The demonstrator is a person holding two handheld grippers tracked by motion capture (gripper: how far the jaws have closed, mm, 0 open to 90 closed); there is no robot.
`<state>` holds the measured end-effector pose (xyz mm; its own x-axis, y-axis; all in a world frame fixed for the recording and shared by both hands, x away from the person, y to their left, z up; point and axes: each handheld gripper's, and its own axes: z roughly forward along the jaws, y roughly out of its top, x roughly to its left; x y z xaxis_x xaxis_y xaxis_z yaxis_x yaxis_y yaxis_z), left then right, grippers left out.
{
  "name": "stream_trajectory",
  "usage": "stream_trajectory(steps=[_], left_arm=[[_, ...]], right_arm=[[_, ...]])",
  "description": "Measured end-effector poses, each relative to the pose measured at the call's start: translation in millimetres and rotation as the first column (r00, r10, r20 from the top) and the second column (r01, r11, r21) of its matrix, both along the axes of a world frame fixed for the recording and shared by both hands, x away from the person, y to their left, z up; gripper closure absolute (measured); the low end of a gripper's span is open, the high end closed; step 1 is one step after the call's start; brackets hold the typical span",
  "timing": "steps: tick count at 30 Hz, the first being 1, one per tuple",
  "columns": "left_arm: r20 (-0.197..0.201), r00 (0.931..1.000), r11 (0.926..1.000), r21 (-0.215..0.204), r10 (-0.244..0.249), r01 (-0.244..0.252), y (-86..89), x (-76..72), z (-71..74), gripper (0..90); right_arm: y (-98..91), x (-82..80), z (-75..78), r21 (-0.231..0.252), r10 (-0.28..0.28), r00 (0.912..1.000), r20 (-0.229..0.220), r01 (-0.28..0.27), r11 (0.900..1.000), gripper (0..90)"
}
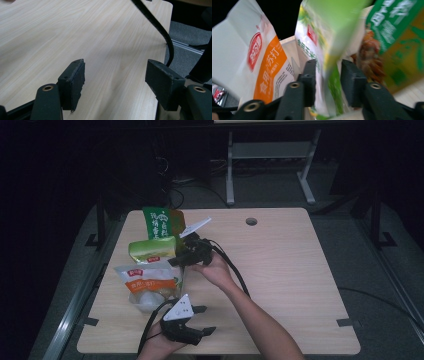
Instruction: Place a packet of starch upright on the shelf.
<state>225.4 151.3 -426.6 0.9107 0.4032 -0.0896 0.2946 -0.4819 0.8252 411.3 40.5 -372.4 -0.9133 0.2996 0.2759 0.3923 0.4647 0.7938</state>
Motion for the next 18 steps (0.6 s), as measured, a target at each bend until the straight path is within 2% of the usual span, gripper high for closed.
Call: stream_trajectory(steps=[7, 13, 15, 18], left_arm=[[-0.012, 0.9999, 1.0, -0.006, 0.002, -0.002, -0.8, 3.9, -1.2, 31.3], [-0.017, 0.9998, 1.0, 0.003, -0.003, 0.003, -2.7, 6.3, -2.6, 31.0], [-0.022, 0.9998, 1.0, 0.003, 0.003, -0.003, -2.4, 6.4, -3.1, 30.9], [-0.029, 0.9995, 0.9999, 0.002, 0.012, -0.012, 0.0, 7.1, -3.5, 30.9]], right_arm=[[-36.8, -5.5, 5.7, -0.012, -0.051, 0.9987, 0.006, 0.052, 0.9986, 53.9], [-64.9, -8.4, 2.0, -0.024, -0.089, 0.996, -0.009, 0.089, 0.9958, 49.8], [-74.4, -9.1, 0.1, -0.027, -0.101, 0.9948, -0.014, 0.101, 0.9945, 46.1], [-85.3, -10.7, -1.0, -0.027, -0.114, 0.9934, -0.013, 0.113, 0.9932, 45.6]])
